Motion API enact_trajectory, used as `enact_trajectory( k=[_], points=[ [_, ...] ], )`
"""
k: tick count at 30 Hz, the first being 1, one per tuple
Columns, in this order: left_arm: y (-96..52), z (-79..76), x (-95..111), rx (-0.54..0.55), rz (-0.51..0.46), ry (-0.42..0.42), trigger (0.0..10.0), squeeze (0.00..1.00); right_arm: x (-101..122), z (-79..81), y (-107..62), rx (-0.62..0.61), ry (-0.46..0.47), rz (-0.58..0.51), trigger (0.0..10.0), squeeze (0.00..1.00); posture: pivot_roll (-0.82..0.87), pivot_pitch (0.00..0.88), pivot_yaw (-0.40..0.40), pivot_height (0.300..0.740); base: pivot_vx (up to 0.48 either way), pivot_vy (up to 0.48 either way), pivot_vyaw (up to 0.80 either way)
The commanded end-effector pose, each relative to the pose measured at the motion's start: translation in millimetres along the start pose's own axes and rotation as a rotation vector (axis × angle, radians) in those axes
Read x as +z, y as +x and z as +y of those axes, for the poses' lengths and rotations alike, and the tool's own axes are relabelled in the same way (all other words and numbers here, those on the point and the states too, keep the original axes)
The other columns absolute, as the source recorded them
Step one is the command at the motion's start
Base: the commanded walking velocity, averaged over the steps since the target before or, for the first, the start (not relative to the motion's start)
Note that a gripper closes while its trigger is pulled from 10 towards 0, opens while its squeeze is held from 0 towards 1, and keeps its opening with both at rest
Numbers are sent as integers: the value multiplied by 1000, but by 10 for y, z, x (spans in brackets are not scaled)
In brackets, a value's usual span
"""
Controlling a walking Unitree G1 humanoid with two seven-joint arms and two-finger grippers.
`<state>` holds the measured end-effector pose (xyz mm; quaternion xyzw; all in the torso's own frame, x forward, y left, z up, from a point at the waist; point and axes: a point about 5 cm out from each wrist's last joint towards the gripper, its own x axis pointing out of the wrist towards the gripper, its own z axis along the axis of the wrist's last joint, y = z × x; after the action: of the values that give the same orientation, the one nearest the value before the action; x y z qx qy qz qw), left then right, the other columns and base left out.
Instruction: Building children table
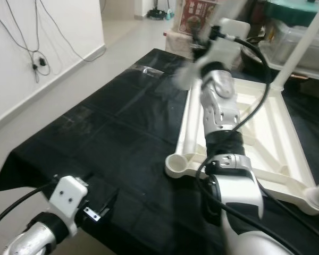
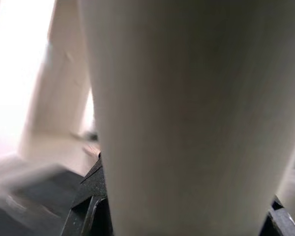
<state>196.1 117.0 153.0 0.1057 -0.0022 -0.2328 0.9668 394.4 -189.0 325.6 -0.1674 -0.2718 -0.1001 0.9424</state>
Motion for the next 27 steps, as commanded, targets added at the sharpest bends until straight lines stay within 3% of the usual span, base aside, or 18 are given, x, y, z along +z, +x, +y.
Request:
enact_trajectory(
  k=[1, 3, 4, 5, 10, 14, 18, 21, 24, 27],
  points=[
    [-9, -42, -11, -13, 8, 1, 10000, 0, -35, 134, -58, 28, -139, -39, 10000, 0, 258, 102, -87, 740, 0, 0, 0],
    [-37, -55, -12, -13, 15, 0, 10000, 0, -174, 254, -165, 93, -367, -67, 10000, 0, 272, 113, -91, 740, 0, 0, 0],
    [-51, -55, -16, -12, 20, 0, 10000, 0, -246, 298, -211, 127, -438, -69, 10000, 0, 272, 113, -91, 740, 0, 0, 0],
    [-51, -55, -16, -12, 20, 0, 10000, 0, -246, 298, -211, 127, -438, -69, 10000, 0, 272, 113, -91, 740, 0, 0, 0],
    [-102, -55, -22, -8, 33, -1, 10000, 0, -697, 444, -466, 305, -572, 10, 10000, 0, 264, 132, -90, 740, 0, 0, 0],
    [-101, -58, -16, -7, 31, -1, 10000, 0, -800, 440, -556, 321, -609, 6, 10000, 0, 261, 135, -91, 740, 0, 0, 0],
    [-106, -67, -11, -9, 30, -3, 10000, 0, -996, 420, -735, 398, -767, -2, 10000, 0, 262, 136, -89, 740, 0, 0, 0],
    [-125, -63, -24, -9, 37, -2, 10000, 0, -1157, 299, -809, 418, -792, 113, 10000, 0, 262, 135, -88, 740, 0, 0, 0],
    [-129, -59, -28, -8, 39, -3, 10000, 0, -1198, 280, -833, 444, -796, 142, 10000, 0, 261, 134, -86, 740, 0, 0, 0],
    [-126, -50, -41, -8, 45, -2, 10000, 0, -1350, 298, -946, 569, -706, 310, 10000, 0, 256, 134, -82, 740, 0, 0, 0]
  ],
)
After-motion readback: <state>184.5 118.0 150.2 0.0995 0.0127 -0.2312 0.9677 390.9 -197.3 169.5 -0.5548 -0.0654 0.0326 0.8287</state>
